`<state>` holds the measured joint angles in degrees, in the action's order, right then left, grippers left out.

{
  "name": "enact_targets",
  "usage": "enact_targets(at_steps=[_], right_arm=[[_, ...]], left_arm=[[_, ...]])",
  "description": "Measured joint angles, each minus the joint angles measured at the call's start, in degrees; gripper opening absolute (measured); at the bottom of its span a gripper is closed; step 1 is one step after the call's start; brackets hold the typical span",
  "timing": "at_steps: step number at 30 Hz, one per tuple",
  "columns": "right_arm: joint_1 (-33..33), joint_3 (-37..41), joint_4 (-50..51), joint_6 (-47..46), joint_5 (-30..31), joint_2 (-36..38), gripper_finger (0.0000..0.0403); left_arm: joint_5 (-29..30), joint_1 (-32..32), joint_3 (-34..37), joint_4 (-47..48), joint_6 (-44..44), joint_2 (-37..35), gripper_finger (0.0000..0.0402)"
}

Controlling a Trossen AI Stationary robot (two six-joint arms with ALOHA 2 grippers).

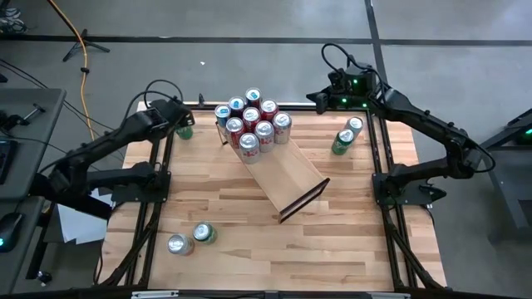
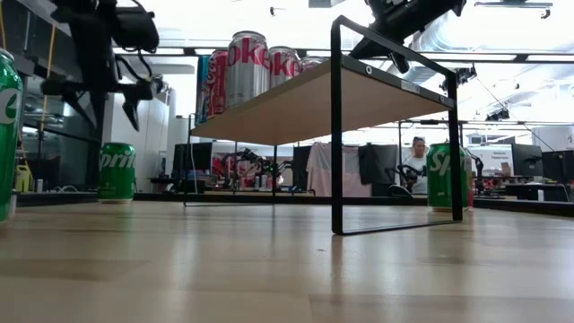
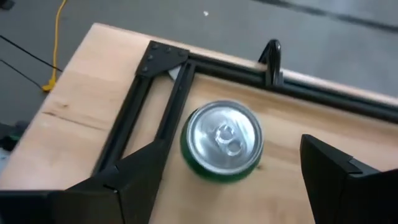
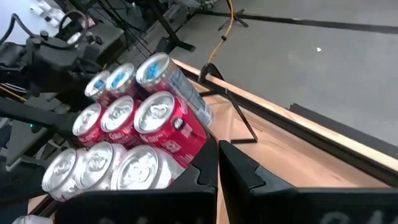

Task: Place canned beverage on shelf
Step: Put the top left green soda can on the shelf

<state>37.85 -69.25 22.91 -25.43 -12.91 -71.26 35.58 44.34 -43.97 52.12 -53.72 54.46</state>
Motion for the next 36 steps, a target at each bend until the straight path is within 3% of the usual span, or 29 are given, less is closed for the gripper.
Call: enact_targets(at_steps=[11, 17, 31, 36], right_arm=[[0.0, 0.0, 3.09, 1.07, 0.02, -0.02, 0.0], [0.0, 0.0, 3.01, 1.04, 0.04, -0.02, 0.0], [0.0, 0.0, 3.01, 1.02, 0.86, -0.02, 0.0], [0.0, 0.0, 3.0, 1.01, 0.85, -0.02, 0.0]], left_arm=[[-4.0, 7.37, 4.89, -11.37, 0.35, 3.86, 0.028], [-7.4, 8.95, 4.84, -15.94, 4.64, 8.42, 0.028], [-10.68, 8.96, 4.84, -15.82, 6.86, 16.03, 0.0279], [-10.95, 8.96, 4.84, -15.78, 8.05, 15.31, 0.024]])
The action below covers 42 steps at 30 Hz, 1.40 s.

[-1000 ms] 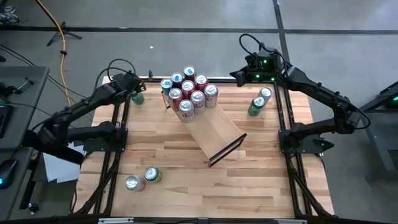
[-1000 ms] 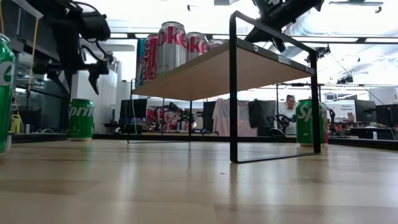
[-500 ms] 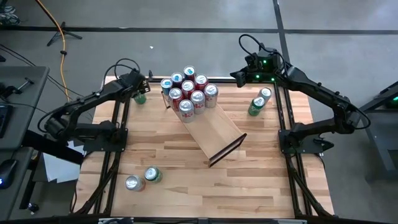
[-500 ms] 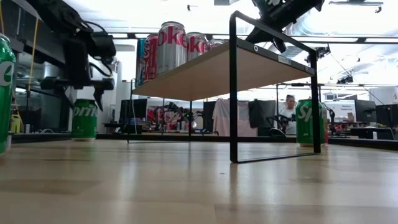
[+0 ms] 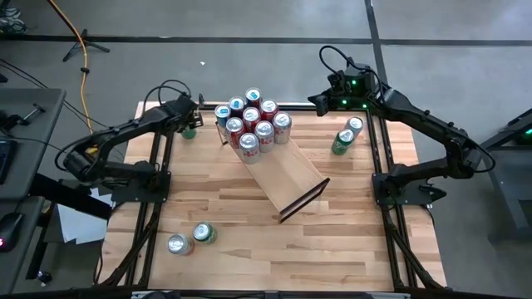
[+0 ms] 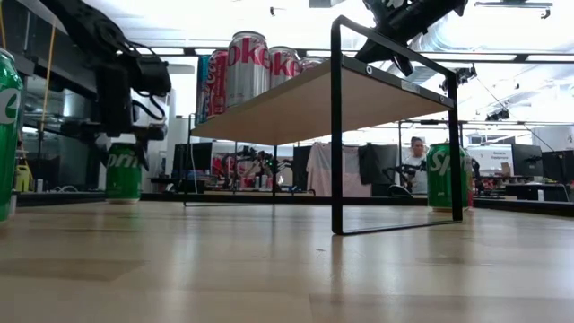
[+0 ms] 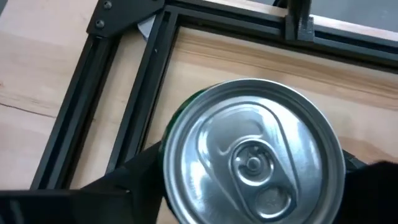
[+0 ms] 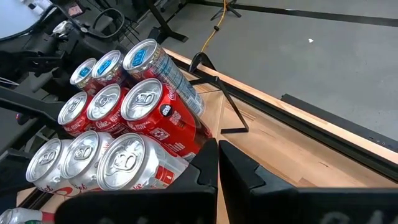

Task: Place canned beverage on shelf
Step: Put the top left green soda can on the shelf

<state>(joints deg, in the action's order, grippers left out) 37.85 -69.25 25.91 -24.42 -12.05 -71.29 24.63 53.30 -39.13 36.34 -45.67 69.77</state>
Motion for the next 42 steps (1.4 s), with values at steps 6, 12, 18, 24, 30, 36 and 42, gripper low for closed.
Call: enact_targets(at_steps=[6, 12, 18, 24, 30, 36, 42], right_arm=[[0.0, 0.0, 0.02, -0.07, 0.0, 0.0, 0.0], [-0.01, 0.0, 0.0, 0.04, 0.2, 0.0, 0.0], [0.0, 0.0, 0.01, 0.49, 1.57, 0.0, 0.0], [-0.02, 0.0, 0.0, 0.49, 1.6, 0.0, 0.0], [-0.01, 0.0, 0.02, 0.49, 1.62, -0.02, 0.0], [0.0, 0.0, 0.02, 0.37, 1.72, -0.02, 0.0], [0.0, 0.0, 0.71, -0.1, 1.75, -0.02, 0.0]], left_arm=[[-0.06, -0.02, 0.0, 0.44, 4.27, -5.66, 0.0215], [-0.84, -0.7, -2.4, 4.4, 6.06, -17.83, 0.0215], [-6.01, -4.7, -9.01, 3.65, 8.41, -29.17, 0.0215], [-11.73, -10.38, -18.12, -0.2, 13.83, -34.39, 0.0215], [-18.09, -15.47, -26.55, -6.74, 18.86, -35.18, 0.0215], [-25.39, -19.86, -29.29, -16.17, 19.94, -34.51, 0.0215], [-30.53, -24.72, -29.24, -21.73, 19.83, -31.2, 0.0215]])
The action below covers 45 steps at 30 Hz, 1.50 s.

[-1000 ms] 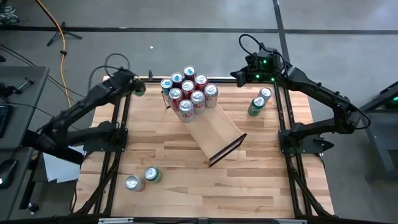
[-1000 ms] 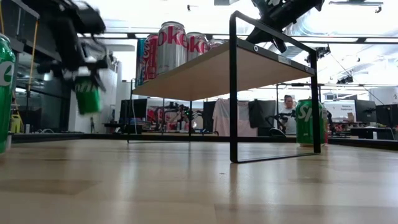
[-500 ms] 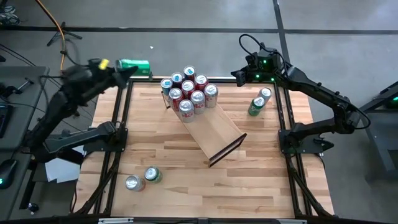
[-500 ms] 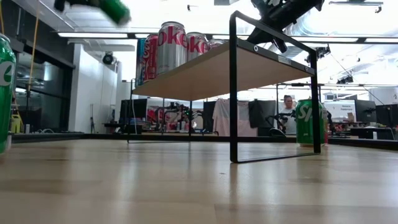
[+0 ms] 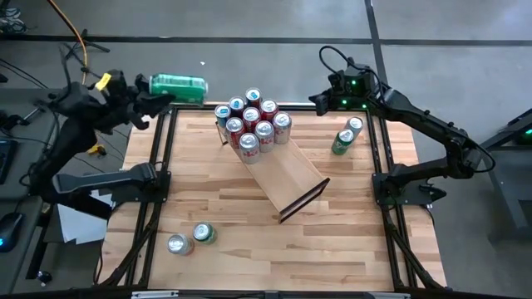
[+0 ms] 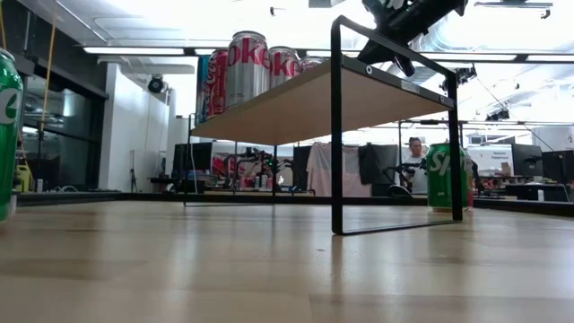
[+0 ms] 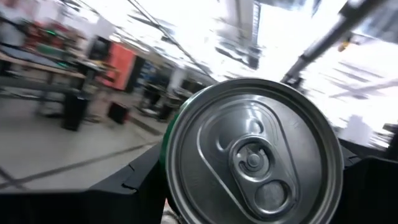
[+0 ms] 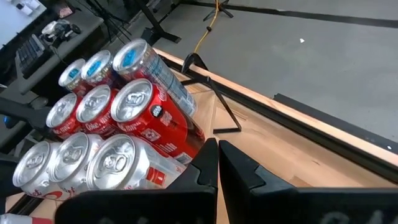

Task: Place canned beverage on shelf
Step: Put the top left green soda can on the shelf

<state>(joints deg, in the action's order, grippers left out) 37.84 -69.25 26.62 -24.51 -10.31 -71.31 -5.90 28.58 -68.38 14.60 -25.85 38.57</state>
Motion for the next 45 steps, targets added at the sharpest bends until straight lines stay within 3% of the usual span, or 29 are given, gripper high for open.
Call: enact_targets(at_steps=[12, 33, 39, 45], right_arm=[[0.0, 0.0, 2.13, -0.02, -0.02, 0.0, 0.0], [0.0, 0.0, 2.76, -0.04, -0.07, 0.0, 0.0], [0.0, 0.0, 2.92, -0.04, -0.09, 0.0, 0.0], [0.0, 0.0, 3.99, 0.03, -0.09, 0.0, 0.0]], left_arm=[[-1.64, -15.21, 0.07, -16.77, 3.04, 9.81, 0.0215], [4.8, -28.56, -0.07, -19.39, 8.11, 15.4, 0.0215], [6.05, -33.33, -7.81, -9.98, 11.23, 21.45, 0.0215], [14.91, -37.81, -26.48, 20.77, 16.31, 33.69, 0.0215]])
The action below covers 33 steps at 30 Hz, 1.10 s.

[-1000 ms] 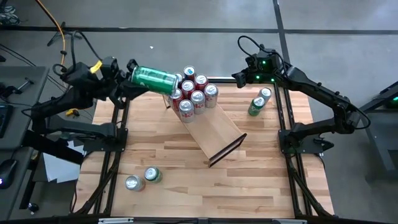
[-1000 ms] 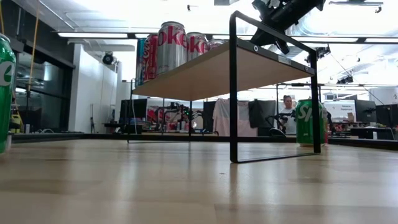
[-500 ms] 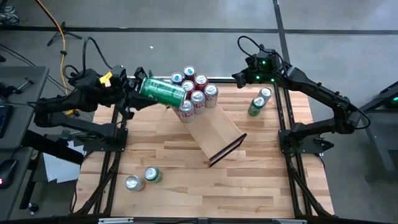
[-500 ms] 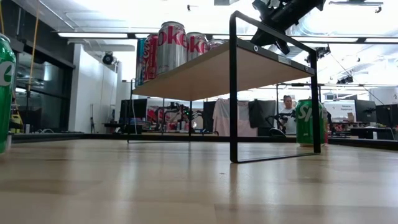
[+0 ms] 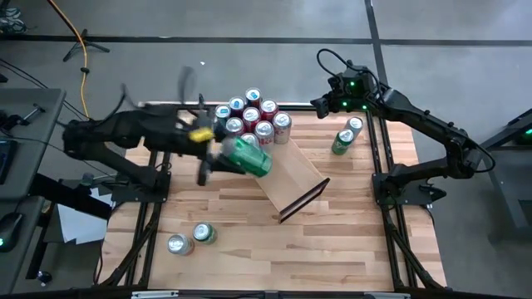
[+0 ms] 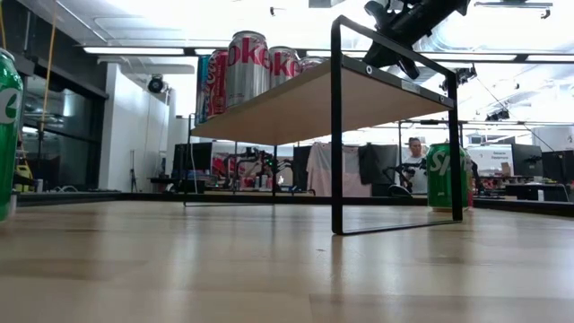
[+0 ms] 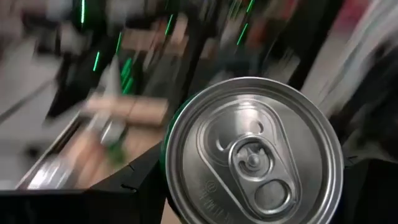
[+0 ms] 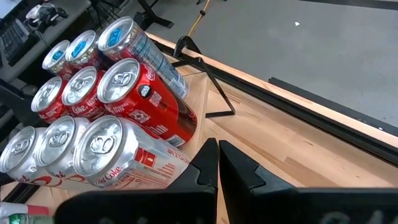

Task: Place canned beverage on shelf
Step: Put the top left green soda can on the shelf

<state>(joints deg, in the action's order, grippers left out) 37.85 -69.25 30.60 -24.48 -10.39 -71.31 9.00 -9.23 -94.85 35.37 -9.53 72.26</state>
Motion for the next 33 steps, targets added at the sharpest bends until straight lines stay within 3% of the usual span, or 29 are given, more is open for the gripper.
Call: enact_targets(at_steps=[3, 6, 19, 33], right_arm=[[0.0, 0.0, 0.25, 0.39, 0.0, 0.0, 0.0], [0.0, 0.0, 0.25, 0.52, 0.0, 0.0, 0.0], [-0.02, -0.02, 0.53, 1.26, 0.0, 0.0, 0.0], [-0.02, -0.02, 1.06, 2.34, 0.27, 0.0, 0.0]], left_arm=[[5.34, -1.22, -8.14, 14.65, 0.82, 6.93, 0.0215], [8.12, -1.51, -12.4, 21.86, 0.82, 12.39, 0.0215], [9.8, -0.03, -12.87, 26.37, -3.38, 28.01, 0.0218], [11.01, 4.77, -13.04, 27.63, -9.4, 33.73, 0.0221]])
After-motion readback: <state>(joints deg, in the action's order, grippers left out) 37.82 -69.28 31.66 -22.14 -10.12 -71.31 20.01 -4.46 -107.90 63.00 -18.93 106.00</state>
